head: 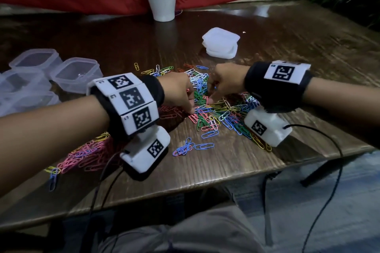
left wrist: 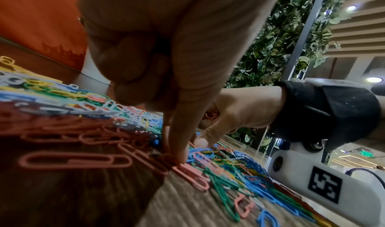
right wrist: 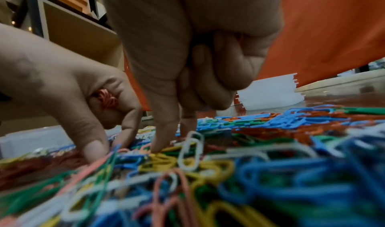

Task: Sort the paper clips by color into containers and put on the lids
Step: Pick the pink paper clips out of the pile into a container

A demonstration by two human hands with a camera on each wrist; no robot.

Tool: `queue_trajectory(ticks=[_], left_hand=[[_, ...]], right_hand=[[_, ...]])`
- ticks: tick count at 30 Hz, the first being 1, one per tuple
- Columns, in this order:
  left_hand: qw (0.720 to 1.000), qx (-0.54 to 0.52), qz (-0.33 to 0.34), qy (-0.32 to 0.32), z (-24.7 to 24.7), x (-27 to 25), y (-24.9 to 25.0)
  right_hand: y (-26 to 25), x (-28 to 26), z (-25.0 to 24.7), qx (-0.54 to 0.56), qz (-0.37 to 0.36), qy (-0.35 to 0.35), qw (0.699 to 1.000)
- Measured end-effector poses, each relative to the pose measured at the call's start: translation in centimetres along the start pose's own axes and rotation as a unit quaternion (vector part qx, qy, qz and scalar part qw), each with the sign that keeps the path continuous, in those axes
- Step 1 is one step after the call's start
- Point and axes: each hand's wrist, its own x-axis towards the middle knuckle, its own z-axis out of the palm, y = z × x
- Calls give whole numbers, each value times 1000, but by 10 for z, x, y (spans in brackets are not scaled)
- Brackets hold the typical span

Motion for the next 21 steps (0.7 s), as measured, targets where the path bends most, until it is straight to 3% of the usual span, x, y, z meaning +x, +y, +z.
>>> queue_trajectory(ticks=[6,10,13,21], left_hand=[[997,-66,-6,29,-4,-2,-12],[981,-164,19,100,-5,-3,-8],[966,-226,37,120,-3,-3,-4],[959,-258,13,120,4,-7,-8]], right_hand=[[15,-1,-9,183,32,-50,981],[18,-5,-17,287,2,-57,956],[14,-7,-21,296,-26,-61,953],[13,-13,-18,225,-33,-76,971]])
